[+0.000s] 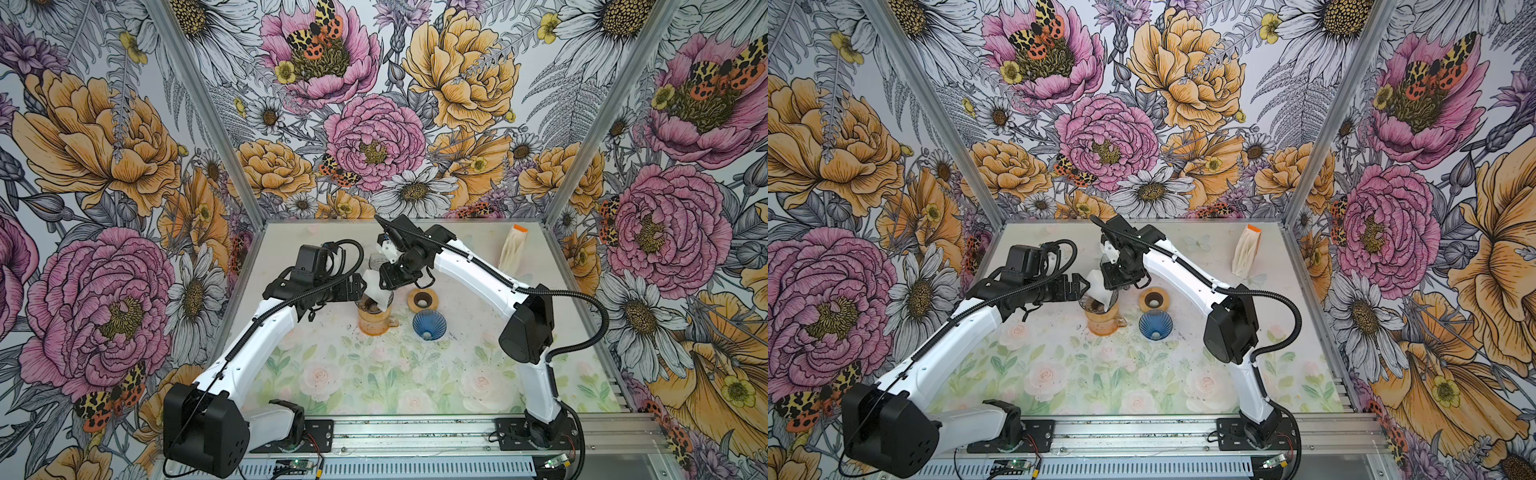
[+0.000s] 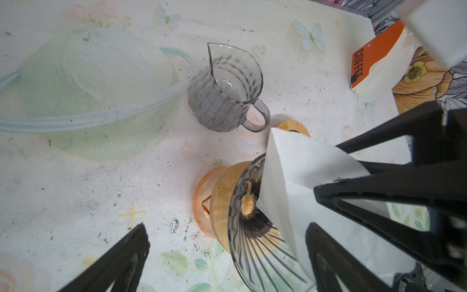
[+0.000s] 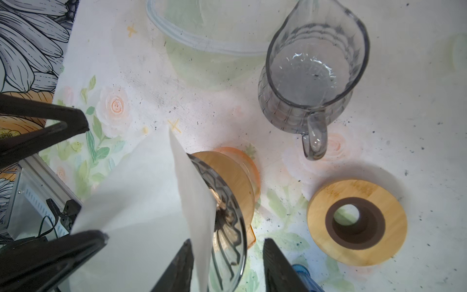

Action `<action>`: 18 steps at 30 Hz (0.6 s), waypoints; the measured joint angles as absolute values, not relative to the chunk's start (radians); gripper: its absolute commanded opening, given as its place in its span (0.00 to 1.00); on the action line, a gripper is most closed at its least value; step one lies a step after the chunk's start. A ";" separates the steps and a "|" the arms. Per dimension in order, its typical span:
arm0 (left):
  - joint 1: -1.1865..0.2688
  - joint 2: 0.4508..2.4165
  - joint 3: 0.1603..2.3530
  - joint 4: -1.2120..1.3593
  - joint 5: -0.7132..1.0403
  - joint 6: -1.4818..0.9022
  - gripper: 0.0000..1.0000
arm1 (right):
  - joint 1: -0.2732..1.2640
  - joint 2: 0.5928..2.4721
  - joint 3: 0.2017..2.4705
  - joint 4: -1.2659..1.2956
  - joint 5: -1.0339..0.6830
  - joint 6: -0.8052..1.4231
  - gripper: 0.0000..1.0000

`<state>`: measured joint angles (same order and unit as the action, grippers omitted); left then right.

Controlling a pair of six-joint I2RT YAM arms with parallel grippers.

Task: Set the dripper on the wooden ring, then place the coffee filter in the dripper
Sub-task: 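Lower the filter into the dripper cone with the right gripper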

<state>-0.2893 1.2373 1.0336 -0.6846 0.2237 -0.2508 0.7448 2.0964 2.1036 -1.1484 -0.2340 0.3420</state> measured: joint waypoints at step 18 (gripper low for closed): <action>-0.289 1.277 1.034 -0.696 0.225 -0.231 0.96 | 0.746 2.096 2.030 -1.103 -0.232 0.381 0.46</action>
